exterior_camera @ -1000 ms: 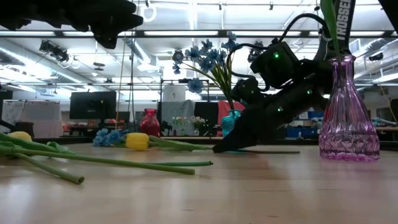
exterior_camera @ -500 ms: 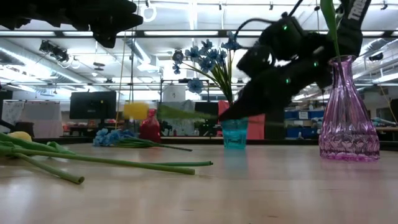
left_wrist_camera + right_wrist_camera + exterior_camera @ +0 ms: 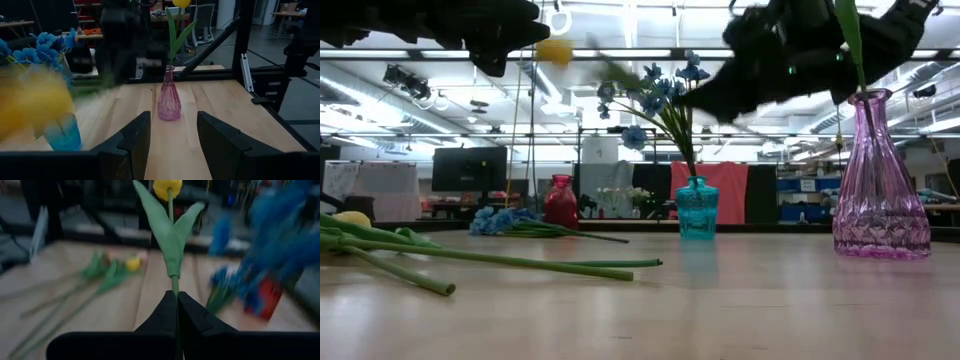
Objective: Sort flowers into vase by color
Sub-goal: Put the top yellow tulip into the violet flower vase
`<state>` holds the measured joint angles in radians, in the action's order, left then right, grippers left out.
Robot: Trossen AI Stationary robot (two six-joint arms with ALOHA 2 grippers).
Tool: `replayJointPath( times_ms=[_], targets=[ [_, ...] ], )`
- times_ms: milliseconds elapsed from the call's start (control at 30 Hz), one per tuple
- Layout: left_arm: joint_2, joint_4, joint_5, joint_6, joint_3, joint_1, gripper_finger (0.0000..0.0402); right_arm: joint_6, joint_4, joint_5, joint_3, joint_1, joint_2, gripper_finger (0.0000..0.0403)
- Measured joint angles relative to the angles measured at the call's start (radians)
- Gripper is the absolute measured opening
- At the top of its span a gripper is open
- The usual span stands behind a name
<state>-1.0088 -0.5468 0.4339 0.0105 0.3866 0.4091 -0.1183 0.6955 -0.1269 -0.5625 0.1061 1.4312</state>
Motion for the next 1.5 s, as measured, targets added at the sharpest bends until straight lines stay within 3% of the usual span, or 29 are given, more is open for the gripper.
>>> replayJointPath(
  times_ms=[333,533,700,1000,1333,1500],
  targets=[
    [-0.014,-0.044,0.000,0.056,0.000,0.000,0.0168,-0.008,0.037,-0.057,0.000,0.046,-0.231,0.0010],
    [-0.129,-0.244,0.027,0.074,0.000,-0.018,0.0168,-0.004,0.090,-0.060,0.032,0.046,-0.341,0.0009],
    [-0.249,-0.309,0.040,0.073,0.090,-0.111,0.0168,0.038,0.097,-0.073,0.048,0.037,-0.311,0.0009],
    [-0.356,-0.319,-0.109,0.001,0.290,-0.248,0.0168,0.013,0.240,-0.085,0.048,-0.024,-0.184,0.0009],
    [-0.445,-0.313,-0.189,-0.004,0.397,-0.298,0.0169,-0.045,0.422,-0.044,0.045,-0.065,-0.045,0.0009],
    [-0.494,-0.326,-0.190,-0.006,0.428,-0.304,0.0195,-0.068,0.466,-0.024,0.044,-0.065,-0.007,0.0009]
  ],
)
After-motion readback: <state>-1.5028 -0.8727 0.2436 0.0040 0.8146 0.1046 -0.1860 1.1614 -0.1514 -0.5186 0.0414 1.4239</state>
